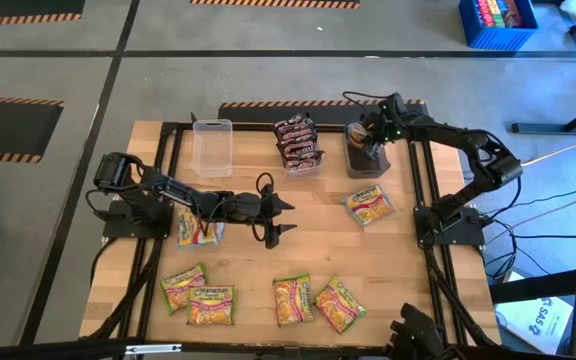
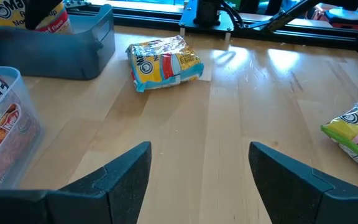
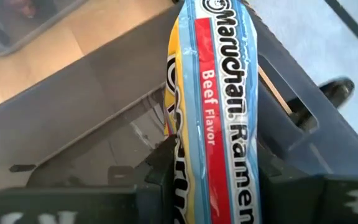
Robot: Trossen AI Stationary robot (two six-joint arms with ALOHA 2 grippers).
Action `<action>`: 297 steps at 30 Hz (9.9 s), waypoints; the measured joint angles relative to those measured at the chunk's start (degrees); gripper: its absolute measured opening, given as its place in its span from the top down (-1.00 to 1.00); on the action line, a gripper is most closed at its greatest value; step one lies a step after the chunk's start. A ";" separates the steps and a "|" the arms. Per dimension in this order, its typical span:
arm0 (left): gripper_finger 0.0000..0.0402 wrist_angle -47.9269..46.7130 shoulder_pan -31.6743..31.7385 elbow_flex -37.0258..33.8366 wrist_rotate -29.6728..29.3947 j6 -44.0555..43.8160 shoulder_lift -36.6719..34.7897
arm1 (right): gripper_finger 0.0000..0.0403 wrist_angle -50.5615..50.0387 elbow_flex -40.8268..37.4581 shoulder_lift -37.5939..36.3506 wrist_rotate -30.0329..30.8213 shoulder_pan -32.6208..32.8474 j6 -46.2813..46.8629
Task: Sort Maruchan noodles
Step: Put the blue noodle pack into the black bin
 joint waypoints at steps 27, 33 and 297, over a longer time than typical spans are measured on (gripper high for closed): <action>-0.31 0.00 0.01 0.00 1.81 0.04 0.02 | -0.20 6.26 -0.04 0.11 6.43 0.17 -0.61; -0.31 0.00 0.00 0.00 1.82 0.04 0.02 | -0.25 6.19 -0.04 -1.05 3.28 0.21 0.81; 0.28 -0.47 2.72 4.53 4.36 4.67 3.37 | -0.59 35.97 -24.37 -29.54 14.10 59.77 37.81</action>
